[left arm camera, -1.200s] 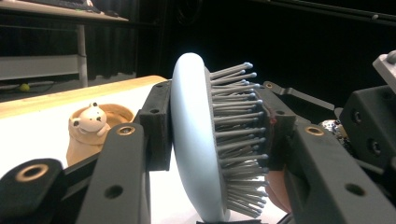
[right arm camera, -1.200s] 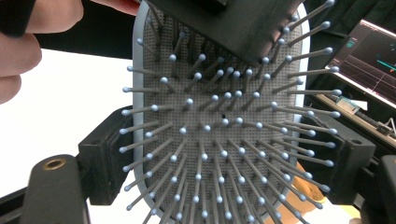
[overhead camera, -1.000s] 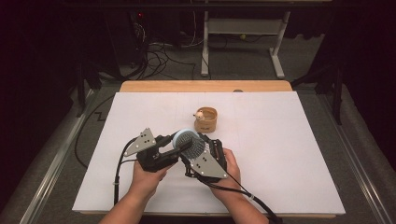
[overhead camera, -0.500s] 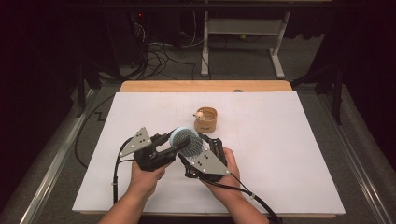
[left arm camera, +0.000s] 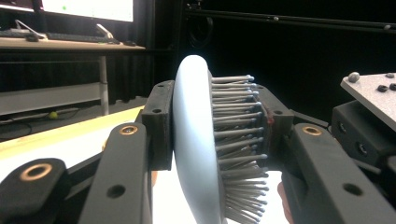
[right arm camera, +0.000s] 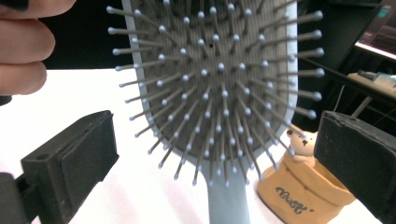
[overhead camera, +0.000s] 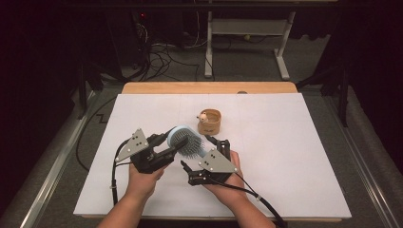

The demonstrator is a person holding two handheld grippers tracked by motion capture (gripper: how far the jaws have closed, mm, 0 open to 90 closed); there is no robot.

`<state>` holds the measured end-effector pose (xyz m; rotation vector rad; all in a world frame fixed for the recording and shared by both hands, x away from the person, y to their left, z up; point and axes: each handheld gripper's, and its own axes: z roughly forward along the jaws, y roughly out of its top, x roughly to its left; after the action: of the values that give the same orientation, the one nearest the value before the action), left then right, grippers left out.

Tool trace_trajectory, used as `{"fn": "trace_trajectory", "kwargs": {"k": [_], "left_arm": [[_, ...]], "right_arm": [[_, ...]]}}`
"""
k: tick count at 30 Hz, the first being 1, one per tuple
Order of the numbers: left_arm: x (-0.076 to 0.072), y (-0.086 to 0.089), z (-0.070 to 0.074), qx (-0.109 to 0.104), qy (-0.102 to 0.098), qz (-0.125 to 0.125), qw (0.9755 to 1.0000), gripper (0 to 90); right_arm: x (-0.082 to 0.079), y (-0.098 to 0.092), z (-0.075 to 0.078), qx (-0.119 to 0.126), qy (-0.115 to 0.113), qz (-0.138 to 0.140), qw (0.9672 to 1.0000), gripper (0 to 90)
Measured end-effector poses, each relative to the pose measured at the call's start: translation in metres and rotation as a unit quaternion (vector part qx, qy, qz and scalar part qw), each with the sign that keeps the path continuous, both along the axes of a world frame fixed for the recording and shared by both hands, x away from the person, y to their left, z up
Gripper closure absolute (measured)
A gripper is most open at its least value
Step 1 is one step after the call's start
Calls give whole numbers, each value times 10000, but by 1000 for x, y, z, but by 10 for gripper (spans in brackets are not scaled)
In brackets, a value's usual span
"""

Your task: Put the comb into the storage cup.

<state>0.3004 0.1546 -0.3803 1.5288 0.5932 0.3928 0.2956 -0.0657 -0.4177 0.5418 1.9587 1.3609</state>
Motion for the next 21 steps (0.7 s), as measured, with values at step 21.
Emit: {"fn": "trace_trajectory", "kwargs": {"k": [21], "left_arm": [[1,15,0,269,-124,448,9986,577]], "right_arm": [[6,-44,-5,368,557,-121,9977,0]]}}
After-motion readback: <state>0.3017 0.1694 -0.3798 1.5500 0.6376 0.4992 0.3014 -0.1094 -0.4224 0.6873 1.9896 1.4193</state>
